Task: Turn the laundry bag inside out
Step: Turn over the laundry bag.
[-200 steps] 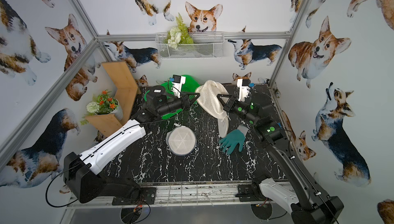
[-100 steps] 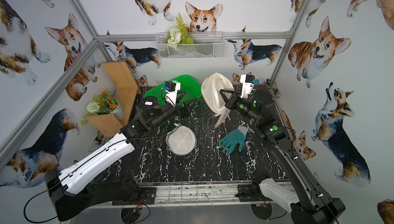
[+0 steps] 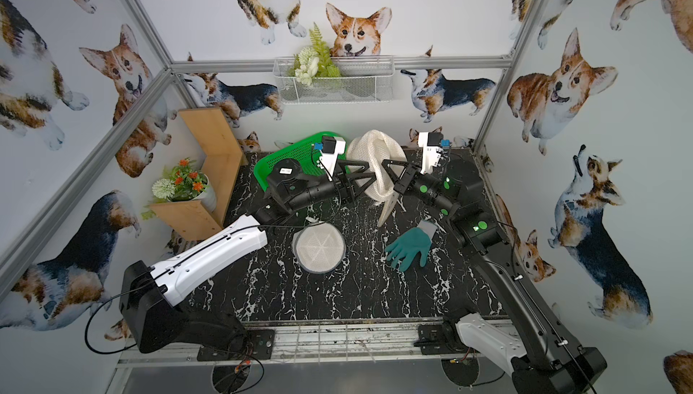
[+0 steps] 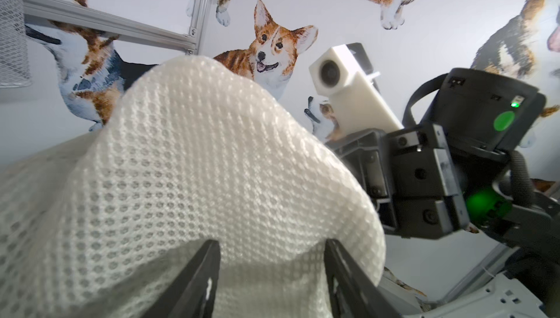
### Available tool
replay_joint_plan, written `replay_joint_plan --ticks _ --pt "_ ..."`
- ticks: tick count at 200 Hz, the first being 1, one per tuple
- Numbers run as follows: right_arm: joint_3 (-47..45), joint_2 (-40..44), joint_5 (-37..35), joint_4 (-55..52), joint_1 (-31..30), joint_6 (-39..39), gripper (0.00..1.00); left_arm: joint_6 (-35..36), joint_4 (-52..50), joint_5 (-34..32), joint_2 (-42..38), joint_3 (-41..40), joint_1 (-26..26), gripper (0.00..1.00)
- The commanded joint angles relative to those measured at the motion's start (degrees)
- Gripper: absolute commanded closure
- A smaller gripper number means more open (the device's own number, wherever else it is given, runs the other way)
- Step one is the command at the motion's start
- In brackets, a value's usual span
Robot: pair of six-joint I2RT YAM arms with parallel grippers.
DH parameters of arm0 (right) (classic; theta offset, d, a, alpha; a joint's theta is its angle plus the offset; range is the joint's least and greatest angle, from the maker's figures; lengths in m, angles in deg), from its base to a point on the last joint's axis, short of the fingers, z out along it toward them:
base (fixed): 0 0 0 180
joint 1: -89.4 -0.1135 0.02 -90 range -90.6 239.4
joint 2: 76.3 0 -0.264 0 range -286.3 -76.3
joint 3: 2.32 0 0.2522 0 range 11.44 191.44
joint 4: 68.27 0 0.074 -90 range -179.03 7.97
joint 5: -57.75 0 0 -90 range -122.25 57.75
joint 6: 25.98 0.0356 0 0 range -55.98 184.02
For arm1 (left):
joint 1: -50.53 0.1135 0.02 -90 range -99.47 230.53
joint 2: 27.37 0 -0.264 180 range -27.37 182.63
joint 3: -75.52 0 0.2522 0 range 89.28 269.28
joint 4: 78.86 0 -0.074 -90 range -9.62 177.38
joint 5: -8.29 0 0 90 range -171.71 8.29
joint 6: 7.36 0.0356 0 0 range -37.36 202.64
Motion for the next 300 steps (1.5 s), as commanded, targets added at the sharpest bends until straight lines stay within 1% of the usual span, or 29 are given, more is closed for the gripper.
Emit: replay_joint_plan --ticks 1,30,40,57,73,86,98,126,140,150,162,173,188,199,211,226,246,254,265,275,286,292,300 --pt "0.1 -0.2 0.9 4.3 -0.5 0.3 1.00 -4.4 5.7 3.7 0.6 0.4 0.0 0.52" --pt "-0.1 -0.5 0.7 5.2 -1.0 0.8 1.00 -6.3 7.9 5.1 1.3 0.3 0.0 0.72" --pt "-0.1 -0.4 0.4 5.4 -1.0 0.8 1.00 -6.7 8.4 5.5 1.5 0.2 0.0 0.81" --pt "-0.3 0.0 -0.4 5.1 -0.9 0.6 1.00 -7.8 10.0 5.9 1.5 -0.4 0.2 1.00" --pt "-0.3 0.5 -1.5 4.2 -0.7 -0.2 1.00 -8.4 10.7 5.3 1.1 -1.2 0.7 1.00" --pt "-0.2 1.0 -2.4 2.9 0.1 -0.8 1.00 -8.1 10.0 3.4 0.1 -2.0 1.1 1.00" --pt "-0.2 1.9 -3.8 1.0 1.5 -1.6 1.00 -7.0 7.9 -0.2 -1.2 -2.8 1.5 1.00" --pt "-0.2 5.0 -9.4 -5.2 6.0 -4.7 1.00 -4.0 1.9 -12.3 -5.6 -5.5 3.1 1.00" --pt "-0.2 6.0 -10.9 -7.8 8.4 -5.6 1.00 -4.1 0.9 -16.0 -7.5 -7.1 4.2 1.00" --pt "-0.3 6.3 -10.8 -8.1 9.4 -5.8 1.00 -4.2 0.8 -17.3 -8.3 -8.0 4.5 1.00" --pt "-0.2 5.8 -9.5 -7.2 9.5 -5.5 1.00 -4.2 0.9 -17.1 -8.5 -8.3 4.6 1.00" --pt "-0.3 4.9 -7.0 -5.4 9.5 -4.4 1.00 -4.2 1.9 -14.4 -7.8 -7.9 4.6 1.00" --pt "-0.6 3.1 -1.6 -2.2 9.3 -2.4 1.00 -4.5 2.8 -10.7 -6.3 -6.5 4.2 1.00" --pt "-0.4 1.8 0.5 -1.1 7.9 -1.8 1.00 -4.3 4.5 -8.3 -5.4 -5.7 3.6 1.00" --pt "0.2 0.4 0.4 -1.9 5.5 -2.9 1.00 -4.6 8.9 -6.0 -5.2 -5.7 3.2 1.00" --pt "0.0 0.1 -1.4 -3.1 4.4 -3.7 1.00 -5.0 11.8 -6.8 -5.7 -6.0 3.2 1.00" --pt "-1.5 2.3 -7.3 -4.6 6.1 -4.7 1.00 -4.1 12.4 -12.3 -7.9 -7.9 3.2 1.00" --pt "-2.3 3.0 -6.8 -4.4 7.9 -4.3 1.00 -3.8 10.9 -13.0 -8.1 -7.7 3.4 1.00" --pt "-2.5 2.9 -5.2 -3.5 9.0 -4.0 1.00 -2.6 5.8 -11.9 -7.1 -5.5 3.3 1.00" --pt "-2.2 2.3 -3.2 -2.1 8.9 -3.6 1.00 -2.0 1.6 -9.7 -5.7 -3.0 3.1 0.84" --pt "-2.2 1.4 -1.0 -0.5 8.3 -2.3 1.00 -2.0 -0.8 -8.8 -4.3 -1.3 2.3 0.61" --pt "-2.1 1.1 -1.2 -0.3 7.8 -2.2 1.00 -1.7 -1.6 -8.9 -3.8 -0.6 1.7 0.50" --pt "-2.0 0.9 -2.3 -0.2 7.0 -2.4 1.00 -1.0 -3.0 -9.9 -3.5 0.3 1.0 0.40"
